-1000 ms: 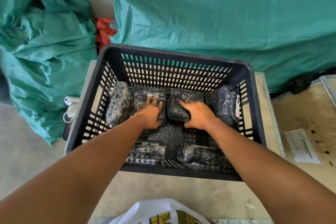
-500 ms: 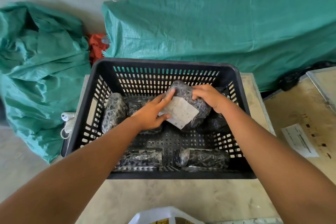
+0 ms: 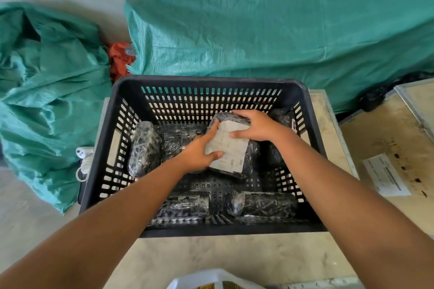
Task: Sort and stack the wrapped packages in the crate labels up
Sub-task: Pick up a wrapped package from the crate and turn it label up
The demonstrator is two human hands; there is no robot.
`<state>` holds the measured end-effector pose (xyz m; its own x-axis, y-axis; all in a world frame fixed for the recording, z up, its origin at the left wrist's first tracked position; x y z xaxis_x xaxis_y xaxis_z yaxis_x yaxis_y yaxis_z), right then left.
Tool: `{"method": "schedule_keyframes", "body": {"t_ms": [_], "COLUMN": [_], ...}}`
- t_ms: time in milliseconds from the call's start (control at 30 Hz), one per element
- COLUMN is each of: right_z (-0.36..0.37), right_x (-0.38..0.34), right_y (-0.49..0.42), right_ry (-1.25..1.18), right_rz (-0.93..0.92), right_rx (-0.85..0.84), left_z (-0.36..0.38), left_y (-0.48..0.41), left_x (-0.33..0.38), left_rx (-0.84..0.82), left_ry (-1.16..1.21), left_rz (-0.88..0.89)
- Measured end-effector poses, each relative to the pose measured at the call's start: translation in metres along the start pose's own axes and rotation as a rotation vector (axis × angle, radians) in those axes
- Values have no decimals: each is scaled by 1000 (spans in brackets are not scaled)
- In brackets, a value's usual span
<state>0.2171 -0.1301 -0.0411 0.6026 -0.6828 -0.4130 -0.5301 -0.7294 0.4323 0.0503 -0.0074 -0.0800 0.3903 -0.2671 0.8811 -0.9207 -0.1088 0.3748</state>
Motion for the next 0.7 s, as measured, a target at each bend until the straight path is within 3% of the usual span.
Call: {"method": "schedule_keyframes", "body": {"t_ms": [133, 300, 533, 700], "right_z": [17, 34, 53, 57], "right_x": [-3, 6, 6, 2], "right_y": [-5, -6, 3, 5], "right_ry": [216, 288, 636, 708], "right_rz": [2, 38, 74, 53], "right_rx": [-88, -161, -216, -202], "left_z": [4, 14, 35, 42], "left_y": [-8, -21, -43, -33], "left_x": [-11, -17, -16, -18], "left_rx": [32, 8, 18, 50], "left_ry": [-4, -13, -572, -657], "left_rz": [-70, -102, -277, -336]}}
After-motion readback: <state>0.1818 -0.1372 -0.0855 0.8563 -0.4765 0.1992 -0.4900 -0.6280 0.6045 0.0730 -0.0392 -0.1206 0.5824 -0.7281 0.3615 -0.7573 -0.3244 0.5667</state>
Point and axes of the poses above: each hand's wrist, its own y-axis away from the middle knuckle, its own z-axis out of the palm, x = y × z, the point moved 5 cm from there along -y, towards the middle knuckle, and after that the axes turned 13 degrees about y, right-handed, at the moved point
